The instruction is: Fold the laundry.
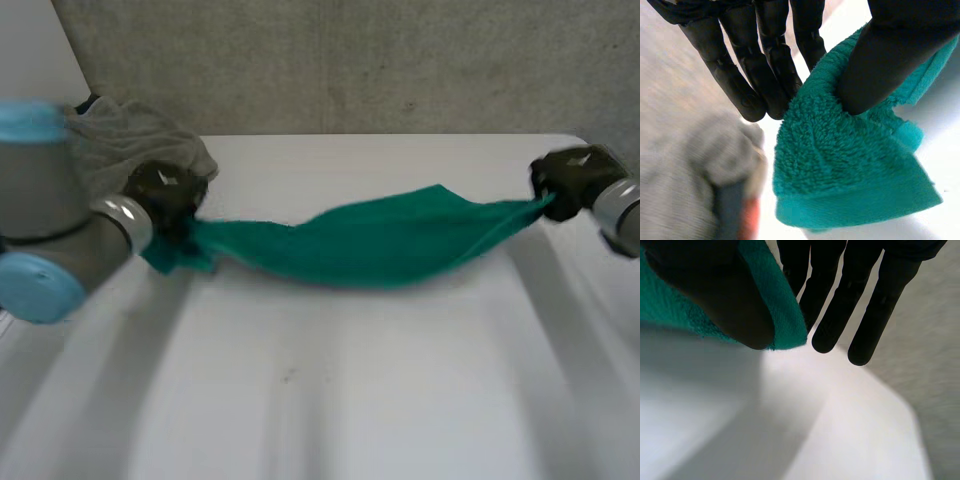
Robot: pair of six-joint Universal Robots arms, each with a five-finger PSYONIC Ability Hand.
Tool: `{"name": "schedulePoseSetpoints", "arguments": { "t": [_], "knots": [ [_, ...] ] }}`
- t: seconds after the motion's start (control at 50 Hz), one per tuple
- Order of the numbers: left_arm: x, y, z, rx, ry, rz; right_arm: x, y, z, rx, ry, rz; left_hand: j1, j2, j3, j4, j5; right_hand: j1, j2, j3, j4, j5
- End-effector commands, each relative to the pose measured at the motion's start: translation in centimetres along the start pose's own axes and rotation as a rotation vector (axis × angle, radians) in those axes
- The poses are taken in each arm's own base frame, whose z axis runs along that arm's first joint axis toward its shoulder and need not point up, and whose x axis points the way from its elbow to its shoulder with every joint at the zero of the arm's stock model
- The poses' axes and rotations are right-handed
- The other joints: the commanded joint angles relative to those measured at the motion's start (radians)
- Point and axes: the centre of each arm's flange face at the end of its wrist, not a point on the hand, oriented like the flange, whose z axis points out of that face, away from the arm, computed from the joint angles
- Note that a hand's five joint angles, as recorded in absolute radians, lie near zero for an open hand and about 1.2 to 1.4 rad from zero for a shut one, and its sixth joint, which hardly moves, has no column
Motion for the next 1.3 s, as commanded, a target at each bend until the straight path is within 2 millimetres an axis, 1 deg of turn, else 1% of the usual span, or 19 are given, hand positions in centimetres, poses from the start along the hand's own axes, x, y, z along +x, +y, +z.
{"name": "schedulePoseSetpoints", "arguments": {
  "t": [0.02,0.1,0.2,0.34,0.42,0.46,0.52,0.56,0.62,0.7,0.74,0.82,0.86,0.92,0.96,1.04,1.1,1.18,1.3],
  "knots": [
    [-5.0,-7.6,-6.4,0.2,-0.091,-0.066,5.2,-6.7,-3.6,0.124,0.174,0.017,0.262,0.204,0.214,0.203,0.244,0.263,0.218,0.205,0.197,0.23],
    [-6.2,-9.1,-7.2,0.22,-0.078,-0.082,6.5,-8.7,-4.7,0.162,0.218,0.032,0.262,0.204,0.214,0.203,0.244,0.263,0.218,0.205,0.197,0.23],
    [-6.3,-6.7,-5.2,0.068,0.001,-0.111,6.2,-7.4,-3.9,0.085,0.186,0.041,0.262,0.204,0.214,0.203,0.244,0.263,0.218,0.205,0.197,0.23],
    [-3.3,-1.4,0.5,-0.166,0.173,-0.09,1.3,-3.0,-0.7,-0.063,0.031,-0.015,0.262,0.204,0.214,0.203,0.244,0.263,0.218,0.205,0.197,0.23],
    [-2.9,-1.5,3.6,-0.123,0.131,-0.019,0.4,-2.8,1.8,0.001,0.055,-0.027,0.262,0.204,0.214,0.203,0.244,0.263,0.218,0.205,0.197,0.23],
    [-3.5,-3.3,4.1,-0.05,0.075,0.011,0.7,-3.6,2.7,0.058,0.103,-0.023,0.262,0.204,0.214,0.203,0.244,0.263,0.218,0.205,0.197,0.23],
    [-5.9,-8.4,3.9,0.16,-0.09,0.05,2.1,-6.7,3.6,0.215,0.237,0.009,0.262,0.204,0.214,0.203,0.244,0.263,0.218,0.205,0.197,0.23],
    [-8.2,-12.8,2.7,0.364,-0.242,0.046,4.0,-9.6,3.3,0.352,0.344,0.062,0.262,0.204,0.214,0.203,0.244,0.263,0.218,0.205,0.197,0.23],
    [-10.9,-17.4,0.5,0.608,-0.413,-0.01,6.6,-12.9,1.9,0.53,0.465,0.166,0.262,0.204,0.214,0.203,0.244,0.263,0.218,0.205,0.197,0.23],
    [-12.4,-19.8,-0.6,0.821,-0.502,-0.037,9.1,-16.0,0.0,0.748,0.546,0.249,0.262,0.204,0.214,0.203,0.244,0.263,0.218,0.205,0.197,0.23],
    [-11.9,-19.2,-0.2,0.832,-0.47,-0.017,8.7,-16.2,0.1,0.769,0.512,0.232,0.262,0.204,0.214,0.203,0.244,0.263,0.218,0.205,0.197,0.23],
    [-8.8,-15.7,2.0,0.728,-0.328,-0.01,5.7,-13.9,1.4,0.653,0.332,0.204,0.262,0.204,0.214,0.203,0.244,0.263,0.218,0.205,0.197,0.23],
    [-6.4,-12.1,3.6,0.612,-0.249,-0.025,3.2,-10.9,2.5,0.525,0.206,0.202,0.262,0.204,0.214,0.203,0.244,0.263,0.218,0.205,0.197,0.23],
    [-4.6,-9.0,4.8,0.511,-0.197,-0.038,1.6,-7.8,3.3,0.408,0.136,0.21,0.262,0.204,0.214,0.203,0.244,0.263,0.218,0.205,0.197,0.23],
    [-1.7,-4.3,6.1,0.353,-0.12,-0.047,-0.3,-3.1,4.2,0.24,0.073,0.211,0.262,0.204,0.214,0.203,0.244,0.263,0.218,0.205,0.197,0.23],
    [1.9,1.1,6.5,0.152,-0.011,-0.035,-2.3,2.4,4.9,0.05,0.017,0.156,0.239,0.181,0.191,0.18,0.221,0.263,0.218,0.205,0.197,0.23],
    [4.4,4.1,5.6,-0.004,0.085,0.003,-3.5,5.9,5.0,-0.07,-0.025,0.064,-0.018,-0.076,-0.066,-0.077,-0.036,0.263,0.218,0.205,0.197,0.23],
    [5.3,4.9,4.1,-0.1,0.156,0.024,-3.6,7.0,4.7,-0.116,-0.036,0.021,-0.25,-0.308,-0.298,-0.309,-0.269,0.263,0.218,0.205,0.197,0.23],
    [4.0,3.6,2.8,-0.097,0.144,0.005,-2.9,5.8,4.2,-0.098,-0.018,0.03,-0.386,-0.444,-0.434,-0.445,-0.404,0.263,0.218,0.205,0.197,0.23]
  ]
}}
